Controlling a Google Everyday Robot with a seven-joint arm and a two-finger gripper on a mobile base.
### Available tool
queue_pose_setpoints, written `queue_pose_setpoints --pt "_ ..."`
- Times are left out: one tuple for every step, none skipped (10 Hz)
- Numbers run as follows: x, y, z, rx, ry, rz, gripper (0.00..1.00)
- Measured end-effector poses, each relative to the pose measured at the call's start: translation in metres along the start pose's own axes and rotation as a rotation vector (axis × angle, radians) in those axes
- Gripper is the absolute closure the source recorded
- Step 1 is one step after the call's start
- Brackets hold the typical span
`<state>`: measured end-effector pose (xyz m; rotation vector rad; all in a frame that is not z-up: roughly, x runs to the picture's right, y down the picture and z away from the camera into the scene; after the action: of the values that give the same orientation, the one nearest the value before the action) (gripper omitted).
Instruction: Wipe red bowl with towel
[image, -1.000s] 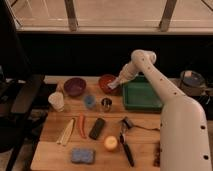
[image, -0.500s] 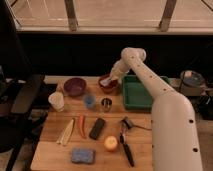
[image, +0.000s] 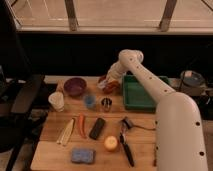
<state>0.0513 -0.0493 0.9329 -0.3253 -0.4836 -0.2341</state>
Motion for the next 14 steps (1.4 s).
queue_pose_setpoints --pt "0.007 0.008 -0.004 -0.003 0.006 0.013 0.80" --pt "0.019 0.016 -0.011 -0.005 0.022 0.033 0.80" --pt "0.029 0.018 -0.015 -0.001 0.036 0.049 0.80" --pt "0.036 0.016 -0.018 0.007 0.048 0.062 0.80" --pt "0.043 0.009 -0.019 0.025 0.063 0.075 0.80" --pt "0.047 -0.005 -0.020 0.051 0.072 0.081 0.80" --pt "0.048 -0.018 -0.019 0.073 0.073 0.080 0.80" --pt "0.045 -0.030 -0.016 0.090 0.064 0.074 0.80" --pt "0.039 -0.036 -0.011 0.095 0.052 0.068 0.80" --pt "0.027 -0.039 -0.005 0.095 0.028 0.057 0.80" --pt "0.018 -0.040 -0.002 0.094 0.002 0.052 0.80" --pt "0.003 -0.033 0.001 0.081 -0.054 0.045 0.80" --pt "-0.005 -0.023 0.001 0.071 -0.083 0.045 0.80" --pt "-0.010 -0.013 -0.002 0.064 -0.101 0.050 0.80"
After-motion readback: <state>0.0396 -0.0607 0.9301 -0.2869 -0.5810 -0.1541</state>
